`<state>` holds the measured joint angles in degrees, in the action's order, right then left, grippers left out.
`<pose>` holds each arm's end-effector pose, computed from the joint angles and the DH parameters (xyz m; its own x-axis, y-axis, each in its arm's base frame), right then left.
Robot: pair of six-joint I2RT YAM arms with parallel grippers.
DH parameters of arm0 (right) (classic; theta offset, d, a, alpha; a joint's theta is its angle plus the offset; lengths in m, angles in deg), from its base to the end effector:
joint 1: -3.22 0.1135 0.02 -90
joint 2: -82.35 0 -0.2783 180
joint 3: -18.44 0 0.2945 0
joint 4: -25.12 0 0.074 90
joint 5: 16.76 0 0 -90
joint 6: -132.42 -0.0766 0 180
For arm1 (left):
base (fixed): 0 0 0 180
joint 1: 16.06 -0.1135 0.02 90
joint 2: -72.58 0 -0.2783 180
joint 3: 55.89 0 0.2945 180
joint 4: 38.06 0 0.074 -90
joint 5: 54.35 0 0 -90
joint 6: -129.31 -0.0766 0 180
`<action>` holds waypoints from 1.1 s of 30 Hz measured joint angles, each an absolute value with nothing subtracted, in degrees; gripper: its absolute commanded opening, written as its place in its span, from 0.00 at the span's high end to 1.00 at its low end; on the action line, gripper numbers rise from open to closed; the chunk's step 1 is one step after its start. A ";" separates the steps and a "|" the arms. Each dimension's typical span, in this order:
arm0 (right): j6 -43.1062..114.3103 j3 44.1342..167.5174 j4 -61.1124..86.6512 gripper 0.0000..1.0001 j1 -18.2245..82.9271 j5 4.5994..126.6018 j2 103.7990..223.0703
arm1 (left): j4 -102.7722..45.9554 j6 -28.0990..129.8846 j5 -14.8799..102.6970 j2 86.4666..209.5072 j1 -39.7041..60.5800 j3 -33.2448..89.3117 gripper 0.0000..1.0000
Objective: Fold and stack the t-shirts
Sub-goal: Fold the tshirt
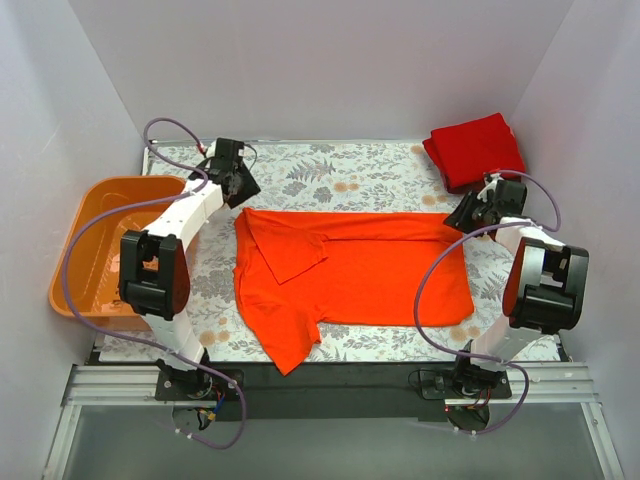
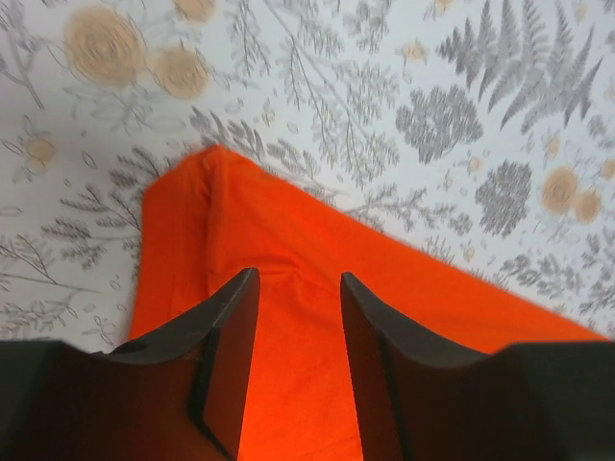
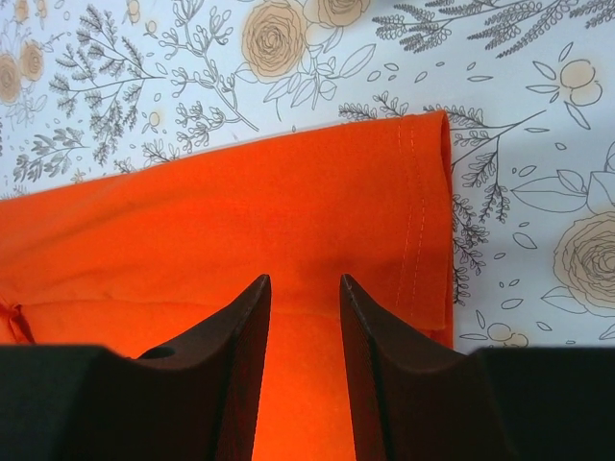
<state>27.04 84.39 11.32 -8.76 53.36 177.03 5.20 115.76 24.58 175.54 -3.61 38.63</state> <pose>0.4051 -0.0593 0.1506 -0.6508 0.3931 -0.6496 0.1272 0.8999 0.4171 0.4584 -0.0861 0.2244 -0.2723 -0.9169 -0.2917 -0.7226 0.3950 -0.5672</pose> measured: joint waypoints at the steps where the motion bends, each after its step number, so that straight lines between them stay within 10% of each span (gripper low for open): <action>1: 26.93 84.39 11.41 0.59 -8.76 53.34 177.33 | 5.07 115.76 24.75 175.34 -2.78 37.86 0.64; 22: 27.00 83.77 12.68 0.59 -8.76 53.14 183.23 | 7.48 121.37 20.49 183.34 -1.71 33.18 0.64; 33: 27.15 83.75 14.23 0.59 -8.85 52.90 183.78 | 6.78 120.98 20.07 185.29 -1.76 33.27 0.97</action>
<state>27.15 83.75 14.23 -8.85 52.90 183.78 6.78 120.98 20.07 185.29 -1.76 33.27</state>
